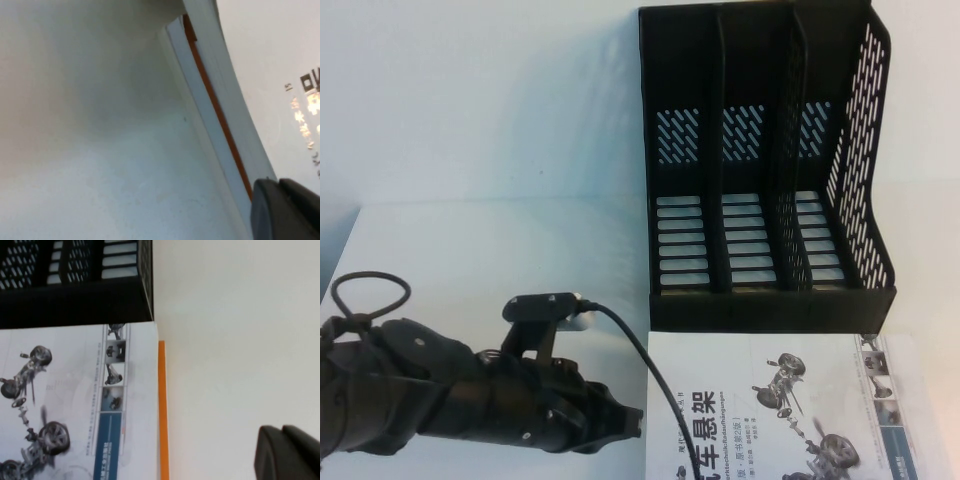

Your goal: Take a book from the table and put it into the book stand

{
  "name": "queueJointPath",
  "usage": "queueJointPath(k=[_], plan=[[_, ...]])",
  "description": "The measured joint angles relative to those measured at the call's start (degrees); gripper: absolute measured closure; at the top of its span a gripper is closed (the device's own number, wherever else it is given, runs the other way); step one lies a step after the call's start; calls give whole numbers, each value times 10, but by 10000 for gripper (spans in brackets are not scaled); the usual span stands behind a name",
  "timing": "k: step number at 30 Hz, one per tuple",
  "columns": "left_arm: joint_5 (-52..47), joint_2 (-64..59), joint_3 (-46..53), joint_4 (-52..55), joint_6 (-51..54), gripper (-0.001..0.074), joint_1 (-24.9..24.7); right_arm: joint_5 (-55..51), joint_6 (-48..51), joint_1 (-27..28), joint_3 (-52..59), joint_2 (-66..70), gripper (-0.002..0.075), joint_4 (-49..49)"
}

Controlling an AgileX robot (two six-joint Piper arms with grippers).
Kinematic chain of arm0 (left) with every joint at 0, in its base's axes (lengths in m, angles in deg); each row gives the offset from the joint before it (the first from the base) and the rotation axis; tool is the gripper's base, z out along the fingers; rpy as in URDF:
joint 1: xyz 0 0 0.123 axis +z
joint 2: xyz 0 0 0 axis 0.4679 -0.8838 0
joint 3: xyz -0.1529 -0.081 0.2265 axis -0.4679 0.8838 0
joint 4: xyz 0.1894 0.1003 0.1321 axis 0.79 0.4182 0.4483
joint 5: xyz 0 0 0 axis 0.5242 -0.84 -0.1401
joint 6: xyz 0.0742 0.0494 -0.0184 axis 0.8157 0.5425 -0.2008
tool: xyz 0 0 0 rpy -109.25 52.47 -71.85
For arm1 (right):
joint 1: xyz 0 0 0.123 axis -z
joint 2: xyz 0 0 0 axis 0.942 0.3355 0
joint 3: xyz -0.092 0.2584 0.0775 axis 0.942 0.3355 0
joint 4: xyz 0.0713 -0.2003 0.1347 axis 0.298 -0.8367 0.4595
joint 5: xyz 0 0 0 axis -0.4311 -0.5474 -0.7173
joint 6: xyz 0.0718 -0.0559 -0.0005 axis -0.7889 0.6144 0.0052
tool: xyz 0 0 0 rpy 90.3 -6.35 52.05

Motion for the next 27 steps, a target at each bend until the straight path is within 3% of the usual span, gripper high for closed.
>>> queueJointPath(k=[15, 27], plan=[[-4, -59, -48, 5, 8, 738, -11, -23, 0, 0, 0, 0, 728, 23], [4, -59, -72, 5, 16, 738, -55, -23, 0, 0, 0, 1, 728, 24]])
